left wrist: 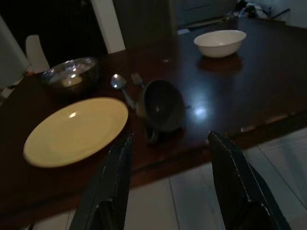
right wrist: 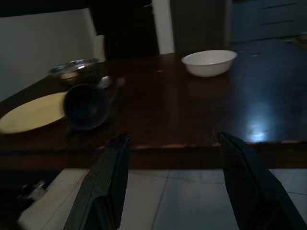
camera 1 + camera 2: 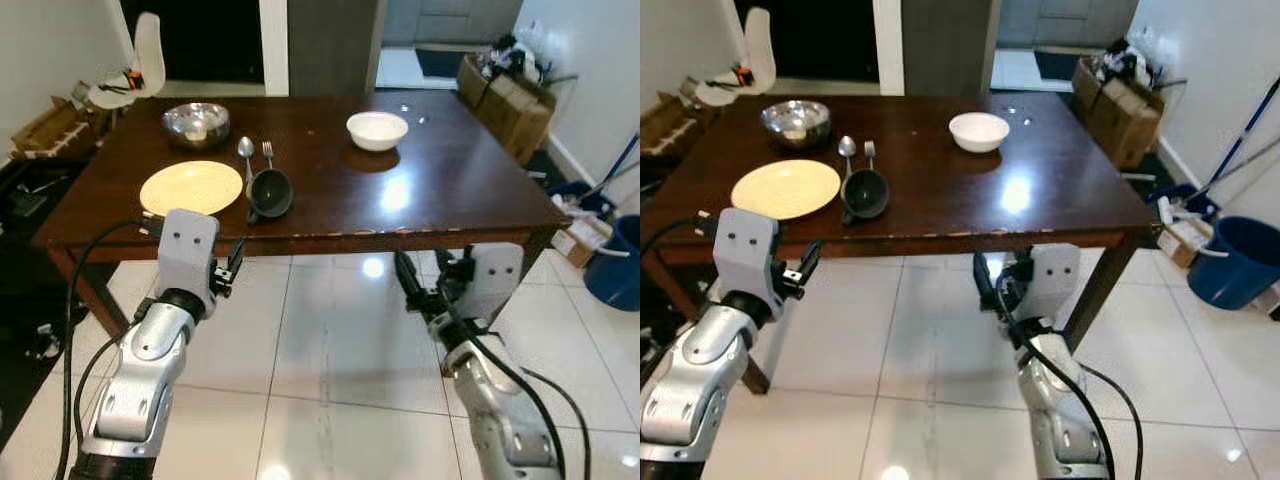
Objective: Setting the table
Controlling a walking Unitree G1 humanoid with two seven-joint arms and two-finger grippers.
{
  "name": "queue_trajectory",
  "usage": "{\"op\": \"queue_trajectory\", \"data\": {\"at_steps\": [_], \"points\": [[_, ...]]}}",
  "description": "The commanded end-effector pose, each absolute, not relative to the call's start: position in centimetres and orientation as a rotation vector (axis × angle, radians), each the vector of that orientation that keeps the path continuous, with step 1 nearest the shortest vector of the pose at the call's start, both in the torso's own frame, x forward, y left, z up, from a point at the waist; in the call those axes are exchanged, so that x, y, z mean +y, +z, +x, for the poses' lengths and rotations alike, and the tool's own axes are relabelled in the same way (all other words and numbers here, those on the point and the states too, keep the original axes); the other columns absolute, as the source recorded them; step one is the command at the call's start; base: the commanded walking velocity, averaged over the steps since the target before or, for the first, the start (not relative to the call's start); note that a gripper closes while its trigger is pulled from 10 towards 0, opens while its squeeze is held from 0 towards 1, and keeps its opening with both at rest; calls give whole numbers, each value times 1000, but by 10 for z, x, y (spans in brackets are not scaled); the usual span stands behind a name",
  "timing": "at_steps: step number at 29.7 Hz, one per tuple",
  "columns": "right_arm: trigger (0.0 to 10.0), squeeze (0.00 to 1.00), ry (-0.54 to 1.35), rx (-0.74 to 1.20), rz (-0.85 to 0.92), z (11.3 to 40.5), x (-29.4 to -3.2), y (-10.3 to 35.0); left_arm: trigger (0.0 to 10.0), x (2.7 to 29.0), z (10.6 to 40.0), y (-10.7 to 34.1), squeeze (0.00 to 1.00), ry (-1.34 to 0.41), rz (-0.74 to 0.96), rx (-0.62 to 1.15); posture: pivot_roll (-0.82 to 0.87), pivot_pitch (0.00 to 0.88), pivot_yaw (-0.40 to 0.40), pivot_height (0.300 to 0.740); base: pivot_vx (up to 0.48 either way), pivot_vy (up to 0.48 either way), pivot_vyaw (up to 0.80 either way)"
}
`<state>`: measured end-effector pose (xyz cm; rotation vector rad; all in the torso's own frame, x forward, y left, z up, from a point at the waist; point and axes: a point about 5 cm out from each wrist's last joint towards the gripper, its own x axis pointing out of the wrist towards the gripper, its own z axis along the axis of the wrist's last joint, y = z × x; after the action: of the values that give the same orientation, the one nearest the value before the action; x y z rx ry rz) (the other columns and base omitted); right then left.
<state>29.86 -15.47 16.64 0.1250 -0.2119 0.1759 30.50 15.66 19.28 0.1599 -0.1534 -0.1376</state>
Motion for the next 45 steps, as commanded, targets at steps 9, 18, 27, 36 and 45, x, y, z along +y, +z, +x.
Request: {"op": "queue_trajectory", "data": {"at_steps": [9,18,27,36,45], "points": [[10000,0,154,-199,117,297,-160,162,10000,156,307,191,0,-143,160,-147,-28,0,105,740,471,0,0],[10000,0,156,-199,116,297,-161,162,10000,155,306,192,0,-144,162,-152,-28,0,101,740,480,0,0],[10000,0,148,-202,111,297,-162,163,10000,154,307,193,0,-151,162,-161,-31,0,101,740,480,0,0],[10000,0,51,-216,40,300,-182,167,10000,148,305,195,0,-194,173,-176,-32,0,101,740,480,0,0],[10000,0,-50,-202,-46,305,-213,170,10000,135,294,196,0,-386,176,-162,-30,0,100,740,183,0,0]]}}
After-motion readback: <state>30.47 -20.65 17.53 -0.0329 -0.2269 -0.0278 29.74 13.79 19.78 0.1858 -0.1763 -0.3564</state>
